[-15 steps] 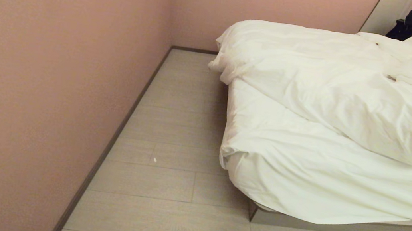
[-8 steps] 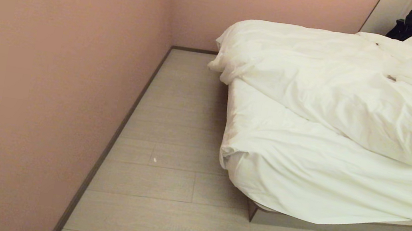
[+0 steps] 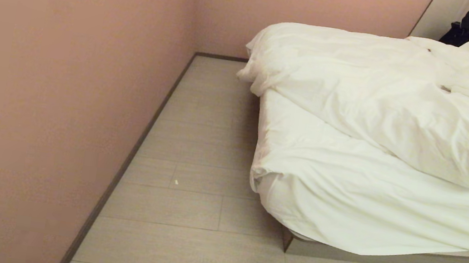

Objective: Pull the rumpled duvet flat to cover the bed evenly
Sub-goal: Hold the folded corner of the quilt

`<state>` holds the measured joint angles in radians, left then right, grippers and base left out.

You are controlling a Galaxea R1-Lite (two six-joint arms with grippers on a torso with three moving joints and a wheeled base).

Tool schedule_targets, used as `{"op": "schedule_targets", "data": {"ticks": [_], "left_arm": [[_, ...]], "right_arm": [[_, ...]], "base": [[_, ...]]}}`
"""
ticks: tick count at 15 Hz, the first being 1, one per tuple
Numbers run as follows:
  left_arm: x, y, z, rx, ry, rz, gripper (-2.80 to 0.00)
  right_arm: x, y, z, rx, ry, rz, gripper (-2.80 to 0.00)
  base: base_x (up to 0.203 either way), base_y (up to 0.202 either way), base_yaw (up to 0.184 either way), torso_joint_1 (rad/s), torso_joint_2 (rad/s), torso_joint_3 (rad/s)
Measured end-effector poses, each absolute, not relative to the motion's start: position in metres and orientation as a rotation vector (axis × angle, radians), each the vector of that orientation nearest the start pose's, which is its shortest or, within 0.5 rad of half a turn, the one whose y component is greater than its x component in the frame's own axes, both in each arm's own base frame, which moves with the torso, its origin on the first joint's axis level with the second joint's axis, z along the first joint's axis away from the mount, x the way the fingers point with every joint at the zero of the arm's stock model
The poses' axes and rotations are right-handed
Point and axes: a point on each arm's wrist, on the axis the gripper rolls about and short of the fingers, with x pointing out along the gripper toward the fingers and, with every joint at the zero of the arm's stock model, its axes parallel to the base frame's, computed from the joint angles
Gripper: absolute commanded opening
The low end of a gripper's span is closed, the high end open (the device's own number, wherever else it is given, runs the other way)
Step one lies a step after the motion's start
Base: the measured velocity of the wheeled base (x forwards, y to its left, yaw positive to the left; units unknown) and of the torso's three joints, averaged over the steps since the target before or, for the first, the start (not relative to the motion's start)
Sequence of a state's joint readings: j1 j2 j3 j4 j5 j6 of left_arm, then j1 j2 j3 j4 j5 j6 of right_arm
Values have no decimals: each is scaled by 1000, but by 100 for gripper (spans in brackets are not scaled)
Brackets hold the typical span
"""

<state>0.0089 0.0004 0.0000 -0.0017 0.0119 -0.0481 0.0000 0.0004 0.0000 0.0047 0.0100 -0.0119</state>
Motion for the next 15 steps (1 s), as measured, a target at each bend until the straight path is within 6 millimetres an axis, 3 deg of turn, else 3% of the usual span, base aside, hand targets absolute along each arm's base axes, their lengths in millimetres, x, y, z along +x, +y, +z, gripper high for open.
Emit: {"op": "schedule_targets", "data": {"ticks": [2, 15], "left_arm": [[-23, 0, 76, -49, -3, 21, -280], [-23, 0, 76, -48, -3, 21, -280]], "right_arm": [[-23, 0, 75, -12, 4, 10, -280], [-23, 0, 75, -13, 5, 10, -280]], "base": [[65, 0, 0, 0, 1, 2], [196, 0, 0, 2, 3, 3]]}}
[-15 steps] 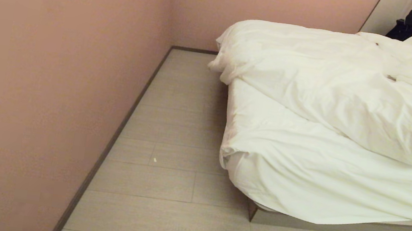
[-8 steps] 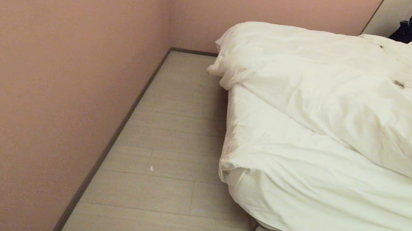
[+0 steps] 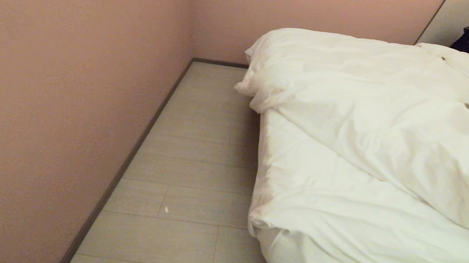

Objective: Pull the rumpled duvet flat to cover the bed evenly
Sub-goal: Hold the folded corner of the quilt

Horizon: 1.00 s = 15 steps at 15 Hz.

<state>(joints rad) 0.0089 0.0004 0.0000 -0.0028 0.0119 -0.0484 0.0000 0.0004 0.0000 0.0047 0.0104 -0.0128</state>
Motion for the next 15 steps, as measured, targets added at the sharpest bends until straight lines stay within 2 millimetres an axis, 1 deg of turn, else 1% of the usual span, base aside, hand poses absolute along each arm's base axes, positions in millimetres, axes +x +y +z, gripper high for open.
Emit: {"op": "schedule_targets", "data": {"ticks": [4, 6, 15], "left_arm": [[-23, 0, 76, -48, -3, 21, -280], [-23, 0, 76, -51, -2, 21, -280], [-23, 0, 76, -50, -1, 21, -280]], "right_arm": [[-23, 0, 75, -12, 5, 11, -280], [-23, 0, 75, -12, 5, 10, -280], [-23, 0, 75, -10, 5, 10, -280]], "base": [[196, 0, 1, -1, 1, 3], [136, 0, 4, 7, 2, 0], [0, 0, 0, 0, 0, 0]]}}
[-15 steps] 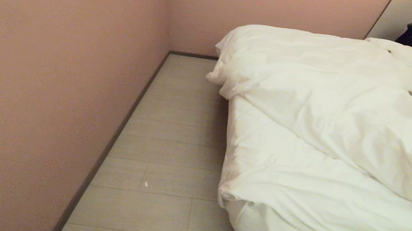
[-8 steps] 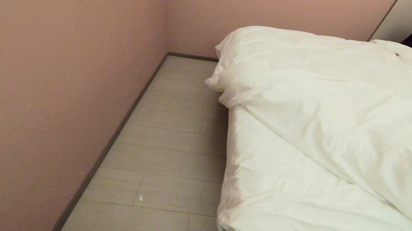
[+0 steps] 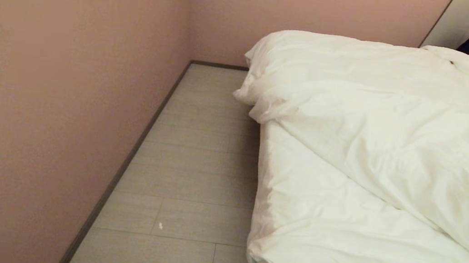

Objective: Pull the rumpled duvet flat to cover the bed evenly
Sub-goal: Hold the folded corner of the quilt

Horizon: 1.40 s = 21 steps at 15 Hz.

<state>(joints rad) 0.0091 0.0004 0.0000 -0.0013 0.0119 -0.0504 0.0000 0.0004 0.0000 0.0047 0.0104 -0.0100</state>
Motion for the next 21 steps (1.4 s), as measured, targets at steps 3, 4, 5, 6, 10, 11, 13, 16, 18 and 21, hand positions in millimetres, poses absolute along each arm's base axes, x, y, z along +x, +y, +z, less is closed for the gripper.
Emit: {"op": "schedule_targets", "data": {"ticks": [3, 4, 5, 6, 10, 11, 13, 16, 18, 21], "left_arm": [[-23, 0, 76, -51, -1, 21, -280], [-23, 0, 76, -52, -1, 21, -280], [-23, 0, 76, -52, -1, 21, -280], [-23, 0, 76, -52, -1, 21, -280], [-23, 0, 76, -52, -2, 21, -280], [-23, 0, 76, -50, -2, 20, -280], [-23, 0, 76, -50, -2, 21, -280], [-23, 0, 76, -51, -2, 20, -280], [-23, 0, 76, -51, -1, 21, -280], [-23, 0, 76, -52, -1, 20, -280]], "right_arm": [[-23, 0, 75, -10, 5, 10, -280], [-23, 0, 75, -10, 5, 11, -280], [-23, 0, 75, -10, 5, 10, -280], [-23, 0, 75, -10, 5, 10, -280], [-23, 0, 75, -10, 5, 10, -280], [-23, 0, 75, -10, 5, 10, -280], [-23, 0, 75, -10, 5, 10, -280], [-23, 0, 75, -10, 5, 10, -280], [-23, 0, 75, -10, 5, 11, -280], [-23, 0, 75, -10, 5, 10, -280]], "base": [[0, 0, 0, 0, 0, 0], [0, 0, 0, 0, 0, 0], [0, 0, 0, 0, 0, 0], [0, 0, 0, 0, 0, 0], [0, 0, 0, 0, 0, 0], [0, 0, 0, 0, 0, 0], [0, 0, 0, 0, 0, 0], [0, 0, 0, 0, 0, 0], [0, 0, 0, 0, 0, 0], [0, 0, 0, 0, 0, 0]]}}
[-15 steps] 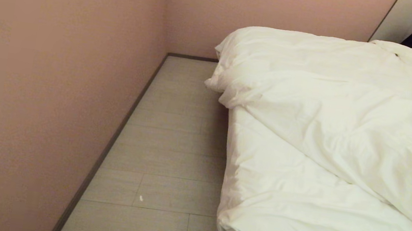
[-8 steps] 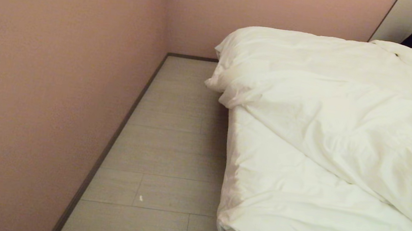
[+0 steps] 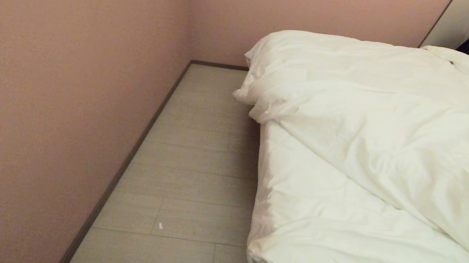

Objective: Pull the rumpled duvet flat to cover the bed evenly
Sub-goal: Hold the folded corner of the quilt

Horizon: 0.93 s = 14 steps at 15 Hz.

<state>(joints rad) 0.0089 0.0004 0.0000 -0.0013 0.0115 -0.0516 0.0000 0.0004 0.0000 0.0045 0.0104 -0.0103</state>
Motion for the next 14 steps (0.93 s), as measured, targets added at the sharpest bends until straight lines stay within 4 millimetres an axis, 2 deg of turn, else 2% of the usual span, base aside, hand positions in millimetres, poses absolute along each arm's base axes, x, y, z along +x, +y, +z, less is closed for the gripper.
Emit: {"op": "schedule_targets", "data": {"ticks": [5, 14], "left_arm": [[-23, 0, 76, -51, -1, 21, -280], [-23, 0, 76, -51, -1, 21, -280]], "right_arm": [[-23, 0, 75, -10, 5, 10, -280], [-23, 0, 75, -11, 5, 10, -280]], "base": [[1, -29, 3, 1, 1, 0], [0, -192, 2, 3, 0, 4]]}}
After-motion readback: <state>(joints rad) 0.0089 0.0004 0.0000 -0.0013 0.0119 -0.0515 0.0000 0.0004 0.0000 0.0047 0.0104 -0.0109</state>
